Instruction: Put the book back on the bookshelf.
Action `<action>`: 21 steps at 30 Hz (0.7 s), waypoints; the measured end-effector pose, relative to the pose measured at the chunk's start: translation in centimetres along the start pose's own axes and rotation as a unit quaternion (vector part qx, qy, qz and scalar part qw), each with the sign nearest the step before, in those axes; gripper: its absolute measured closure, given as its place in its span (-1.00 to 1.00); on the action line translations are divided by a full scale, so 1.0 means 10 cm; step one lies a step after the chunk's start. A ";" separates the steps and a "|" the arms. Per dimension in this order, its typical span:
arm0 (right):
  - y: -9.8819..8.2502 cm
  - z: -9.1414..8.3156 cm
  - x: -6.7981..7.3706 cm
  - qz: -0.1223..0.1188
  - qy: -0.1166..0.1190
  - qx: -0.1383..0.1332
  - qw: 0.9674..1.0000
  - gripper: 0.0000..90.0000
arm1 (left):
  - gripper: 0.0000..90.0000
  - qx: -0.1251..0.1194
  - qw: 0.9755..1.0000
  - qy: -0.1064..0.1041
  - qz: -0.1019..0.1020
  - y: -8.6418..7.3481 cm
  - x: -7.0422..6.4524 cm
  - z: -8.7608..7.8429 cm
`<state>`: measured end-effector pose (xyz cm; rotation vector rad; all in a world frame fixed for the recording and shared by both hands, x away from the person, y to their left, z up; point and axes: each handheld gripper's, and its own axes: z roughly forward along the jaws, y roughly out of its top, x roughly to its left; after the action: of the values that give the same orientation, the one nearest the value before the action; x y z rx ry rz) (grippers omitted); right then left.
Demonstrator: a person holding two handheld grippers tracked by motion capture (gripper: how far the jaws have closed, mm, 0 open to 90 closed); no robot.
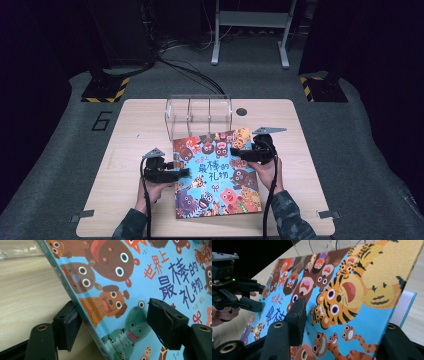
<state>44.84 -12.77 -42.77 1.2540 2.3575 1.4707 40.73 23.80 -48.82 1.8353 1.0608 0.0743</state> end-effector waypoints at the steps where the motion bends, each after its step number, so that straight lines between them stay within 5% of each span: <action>1: 0.00 0.00 0.00 0.001 0.001 0.002 1.000 0.07 | -0.31 -0.003 1.000 0.002 0.003 0.01 0.00 -0.01; 19: 0.07 -0.03 0.01 -0.003 0.004 0.021 1.000 -0.01 | -0.09 -0.024 0.999 0.016 0.020 0.08 -0.06 -0.15; 21: 0.07 -0.03 0.01 0.000 0.005 0.020 1.000 -0.02 | -0.08 -0.017 0.999 0.019 0.033 0.10 -0.06 -0.17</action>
<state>45.05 -12.80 -42.07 1.2577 2.4062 1.4403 40.15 24.43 -46.93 1.8452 1.0181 0.1658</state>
